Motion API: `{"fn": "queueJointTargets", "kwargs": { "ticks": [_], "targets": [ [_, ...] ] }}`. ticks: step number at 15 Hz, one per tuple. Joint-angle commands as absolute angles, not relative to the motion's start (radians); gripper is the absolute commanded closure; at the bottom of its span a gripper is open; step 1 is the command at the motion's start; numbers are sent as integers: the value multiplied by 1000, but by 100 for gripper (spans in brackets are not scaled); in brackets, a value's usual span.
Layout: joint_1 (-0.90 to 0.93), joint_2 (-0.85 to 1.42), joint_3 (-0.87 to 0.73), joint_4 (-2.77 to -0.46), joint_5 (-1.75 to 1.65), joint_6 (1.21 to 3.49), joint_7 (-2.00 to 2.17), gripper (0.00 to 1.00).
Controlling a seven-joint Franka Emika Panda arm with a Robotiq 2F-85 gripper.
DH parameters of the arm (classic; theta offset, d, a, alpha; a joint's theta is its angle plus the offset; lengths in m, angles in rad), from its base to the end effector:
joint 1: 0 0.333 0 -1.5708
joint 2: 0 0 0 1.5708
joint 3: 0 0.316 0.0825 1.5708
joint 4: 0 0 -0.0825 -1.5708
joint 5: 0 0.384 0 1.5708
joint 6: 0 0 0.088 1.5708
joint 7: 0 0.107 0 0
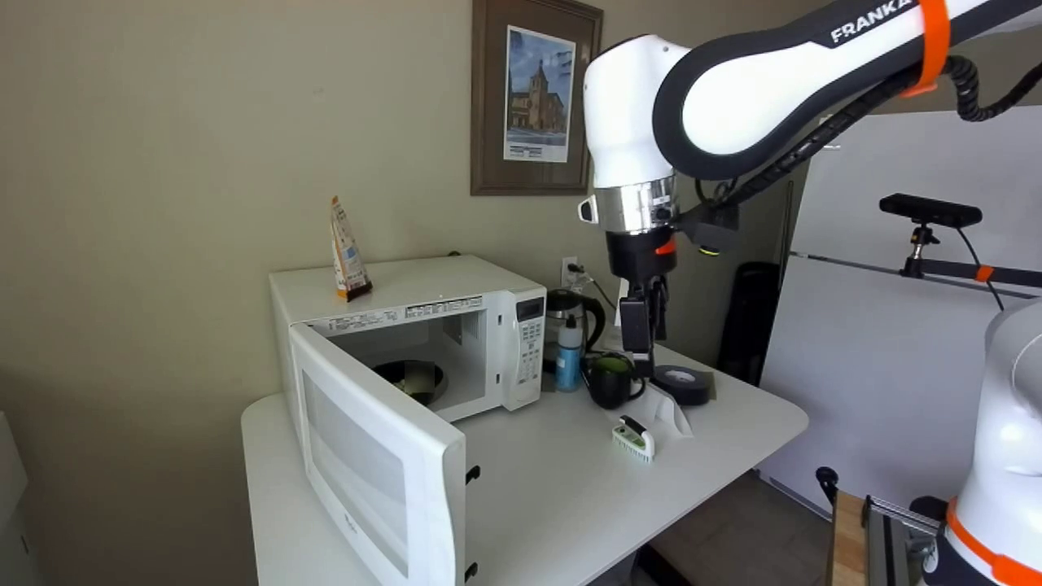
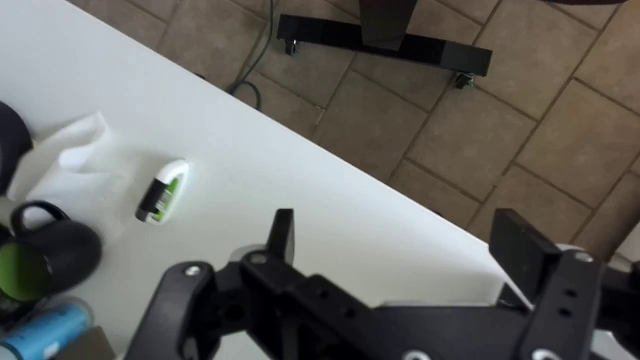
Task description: Close the open microwave door
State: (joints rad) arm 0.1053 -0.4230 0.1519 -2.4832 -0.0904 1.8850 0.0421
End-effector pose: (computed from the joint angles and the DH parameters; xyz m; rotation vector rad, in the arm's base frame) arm 0.3804 0.0937 0.4254 2.9431 0.3430 -0.2351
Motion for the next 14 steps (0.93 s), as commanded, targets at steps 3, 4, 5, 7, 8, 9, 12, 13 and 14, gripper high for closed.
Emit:
{"fn": "queueJointTargets", "kwargs": {
  "ticks": [3,4,5,7,8,9,12,13,14],
  "targets": [
    [287,-413,295,-2479,-3,2082,73,25],
    [303,-402,318,-2473,-9,2151,88,26],
    [315,-389,342,-2467,-23,2226,108,32],
    [319,-361,396,-2455,-78,2368,148,50],
    [317,-341,418,-2446,-96,2423,167,58],
    [313,-317,433,-2438,-112,2472,178,65],
    [284,-242,478,-2416,-177,2541,273,87],
    [265,-215,495,-2406,-214,2532,328,96],
    [252,-190,507,-2397,-253,2523,376,99]
  ]
}}
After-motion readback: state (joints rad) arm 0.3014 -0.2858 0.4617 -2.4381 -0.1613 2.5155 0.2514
